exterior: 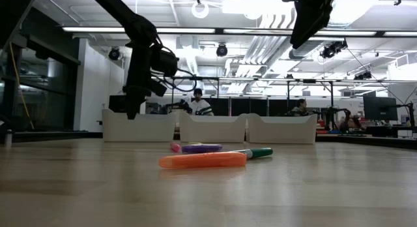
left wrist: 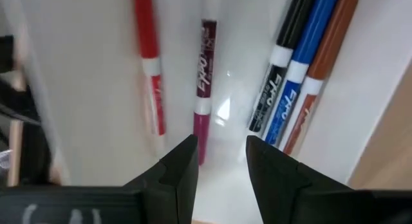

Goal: Pick & Place Markers
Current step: Put the green marker pen into the left white bin

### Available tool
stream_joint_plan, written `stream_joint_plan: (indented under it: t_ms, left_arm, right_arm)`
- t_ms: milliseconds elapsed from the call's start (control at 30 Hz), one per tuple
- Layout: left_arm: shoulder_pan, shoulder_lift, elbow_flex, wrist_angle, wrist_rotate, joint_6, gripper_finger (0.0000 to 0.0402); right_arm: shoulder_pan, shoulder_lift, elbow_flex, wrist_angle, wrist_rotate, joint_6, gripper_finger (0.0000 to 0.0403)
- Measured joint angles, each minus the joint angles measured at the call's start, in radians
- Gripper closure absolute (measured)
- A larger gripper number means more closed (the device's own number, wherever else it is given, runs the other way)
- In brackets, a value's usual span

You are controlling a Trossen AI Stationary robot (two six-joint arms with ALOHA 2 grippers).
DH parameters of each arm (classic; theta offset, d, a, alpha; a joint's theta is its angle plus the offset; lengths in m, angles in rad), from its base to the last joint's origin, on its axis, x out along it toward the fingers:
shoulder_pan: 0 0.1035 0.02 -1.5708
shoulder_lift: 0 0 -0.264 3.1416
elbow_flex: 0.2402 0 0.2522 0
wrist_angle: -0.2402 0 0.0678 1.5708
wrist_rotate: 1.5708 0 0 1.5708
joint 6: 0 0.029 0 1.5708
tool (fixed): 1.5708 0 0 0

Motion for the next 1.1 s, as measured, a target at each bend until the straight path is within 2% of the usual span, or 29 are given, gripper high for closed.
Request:
stream_joint_plan:
  t_ms: [300,467,633,767,933,1100]
  left_arm:
    - [0.0,-0.054,0.119,-0.112,0.0,-0.053,0.0273]
    - [0.0,-0.155,0.125,-0.16,0.053,-0.14,0.0273]
    - [-0.008,-0.35,0.013,-0.111,0.161,-0.237,0.0273]
    - [-0.053,-0.543,-0.147,-0.052,0.17,-0.33,0.0273]
    - [-0.211,-0.788,-0.31,-0.027,0.167,-0.53,0.0273]
    - [-0.471,-0.94,-0.413,0.015,0.105,-0.804,0.0273]
  right_arm:
    - [0.0,0.0,0.0,-0.001,0.0,-0.006,0.0194]
    - [0.0,0.0,0.0,-0.001,-0.02,-0.001,0.0194]
    - [0.0,0.0,0.0,-0.001,-0.02,0.001,0.0194]
    - [0.001,0.0,0.0,-0.001,-0.02,0.001,0.0194]
    - [0.0,0.0,0.0,-0.001,-0.029,-0.009,0.0194]
    - [0.005,0.0,0.0,0.0,-0.075,-0.056,0.0194]
